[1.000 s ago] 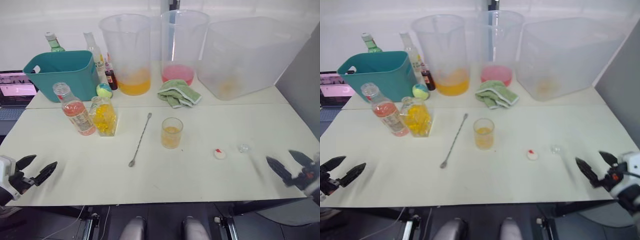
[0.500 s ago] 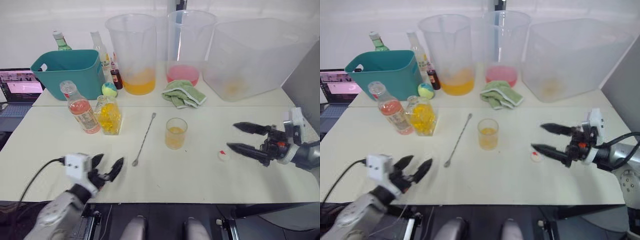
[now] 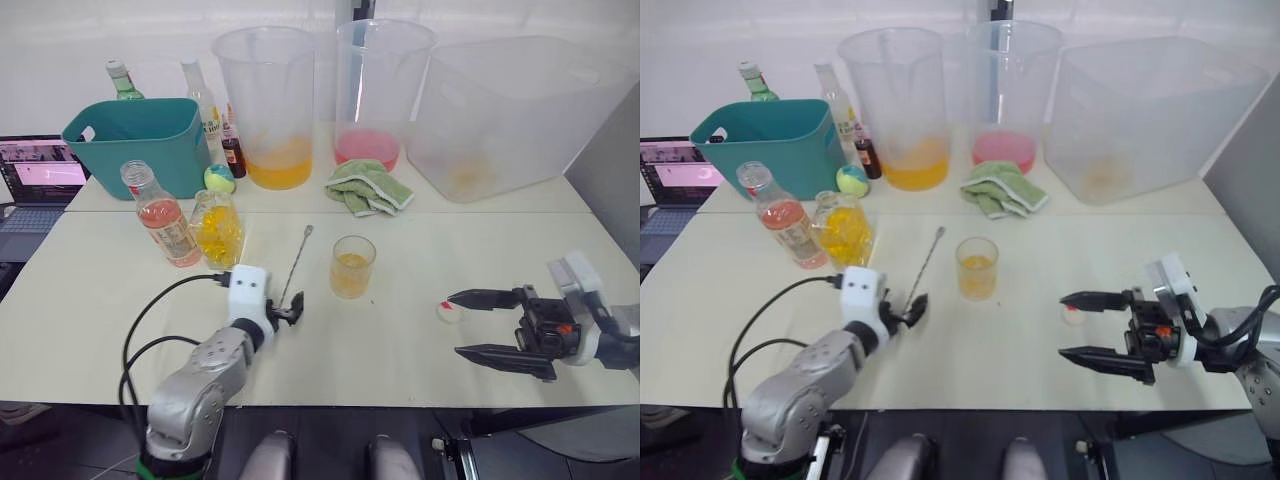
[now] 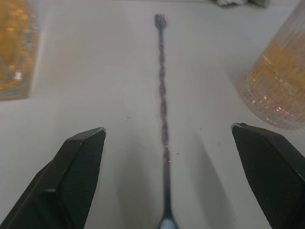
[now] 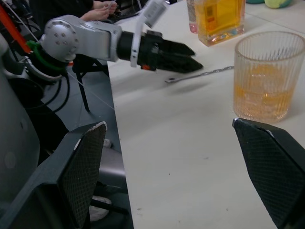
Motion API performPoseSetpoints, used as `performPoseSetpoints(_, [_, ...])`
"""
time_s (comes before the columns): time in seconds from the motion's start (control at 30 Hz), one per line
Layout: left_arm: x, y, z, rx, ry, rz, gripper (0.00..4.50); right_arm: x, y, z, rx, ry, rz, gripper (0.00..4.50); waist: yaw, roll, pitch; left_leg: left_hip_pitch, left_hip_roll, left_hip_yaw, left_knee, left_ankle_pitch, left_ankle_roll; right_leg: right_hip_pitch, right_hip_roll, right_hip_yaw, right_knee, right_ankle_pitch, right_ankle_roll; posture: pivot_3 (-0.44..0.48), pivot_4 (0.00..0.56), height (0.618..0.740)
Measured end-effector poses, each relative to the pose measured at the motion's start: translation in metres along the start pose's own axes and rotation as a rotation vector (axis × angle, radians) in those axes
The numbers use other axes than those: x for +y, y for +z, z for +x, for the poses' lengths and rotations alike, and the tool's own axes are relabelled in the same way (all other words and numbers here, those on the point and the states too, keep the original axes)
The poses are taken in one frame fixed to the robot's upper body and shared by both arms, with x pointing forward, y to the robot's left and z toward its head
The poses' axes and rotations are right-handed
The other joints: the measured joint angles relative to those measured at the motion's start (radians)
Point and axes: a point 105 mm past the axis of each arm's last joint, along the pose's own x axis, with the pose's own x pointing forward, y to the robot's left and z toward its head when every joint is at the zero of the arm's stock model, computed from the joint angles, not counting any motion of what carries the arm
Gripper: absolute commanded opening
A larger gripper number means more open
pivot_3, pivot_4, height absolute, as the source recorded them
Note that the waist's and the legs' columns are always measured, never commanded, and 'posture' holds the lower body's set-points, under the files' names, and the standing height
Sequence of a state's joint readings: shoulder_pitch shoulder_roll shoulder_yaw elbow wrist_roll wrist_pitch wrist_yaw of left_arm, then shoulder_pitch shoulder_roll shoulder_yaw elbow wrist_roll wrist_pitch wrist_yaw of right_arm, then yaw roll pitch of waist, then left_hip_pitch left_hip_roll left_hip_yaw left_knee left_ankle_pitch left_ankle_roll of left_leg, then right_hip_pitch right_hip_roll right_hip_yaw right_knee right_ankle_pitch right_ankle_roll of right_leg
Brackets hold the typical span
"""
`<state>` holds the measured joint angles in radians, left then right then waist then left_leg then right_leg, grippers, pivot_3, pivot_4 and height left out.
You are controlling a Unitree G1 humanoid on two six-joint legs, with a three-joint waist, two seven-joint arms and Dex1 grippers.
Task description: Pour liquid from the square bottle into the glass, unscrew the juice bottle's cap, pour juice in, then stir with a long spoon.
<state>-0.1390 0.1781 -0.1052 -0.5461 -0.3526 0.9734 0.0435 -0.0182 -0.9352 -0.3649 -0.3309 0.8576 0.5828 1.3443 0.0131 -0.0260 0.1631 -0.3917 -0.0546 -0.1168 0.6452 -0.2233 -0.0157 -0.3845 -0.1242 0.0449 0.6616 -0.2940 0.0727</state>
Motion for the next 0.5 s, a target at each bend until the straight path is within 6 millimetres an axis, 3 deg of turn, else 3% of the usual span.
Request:
performPoseSetpoints(0.2, [-0.007, -0.004, 0.017, 0.083, -0.026, 0.085, 4.46, 0.003, 0.009, 0.004, -0.02, -0.021, -0.005, 4.5, 0.004, 0.0, 0.0, 0.002, 0.0, 0.0, 0.0, 0.0, 0.0, 0.002, 0.0, 0.0, 0.0, 0.0, 0.0, 0.0, 0.15, 0.738])
performPoseSetpoints(0.4, [0.001, -0.01, 0.016, 0.104, -0.021, 0.073, 2.8, 0.002, 0.01, 0.003, -0.031, -0.038, -0.005, 4.5, 0.0, 0.002, -0.001, 0.009, 0.0, -0.001, -0.001, -0.001, 0.001, 0.012, 0.0, -0.002, -0.006, -0.001, 0.002, 0.0, 0.15, 0.738])
performPoseSetpoints(0.5, [0.004, -0.01, 0.015, 0.102, -0.014, 0.075, 1.72, 0.003, 0.007, 0.002, -0.032, -0.04, 0.005, 4.5, 0.0, 0.002, -0.001, 0.008, 0.0, -0.001, -0.001, -0.001, 0.001, 0.013, 0.0, -0.001, -0.007, -0.001, 0.002, 0.0, 0.15, 0.738])
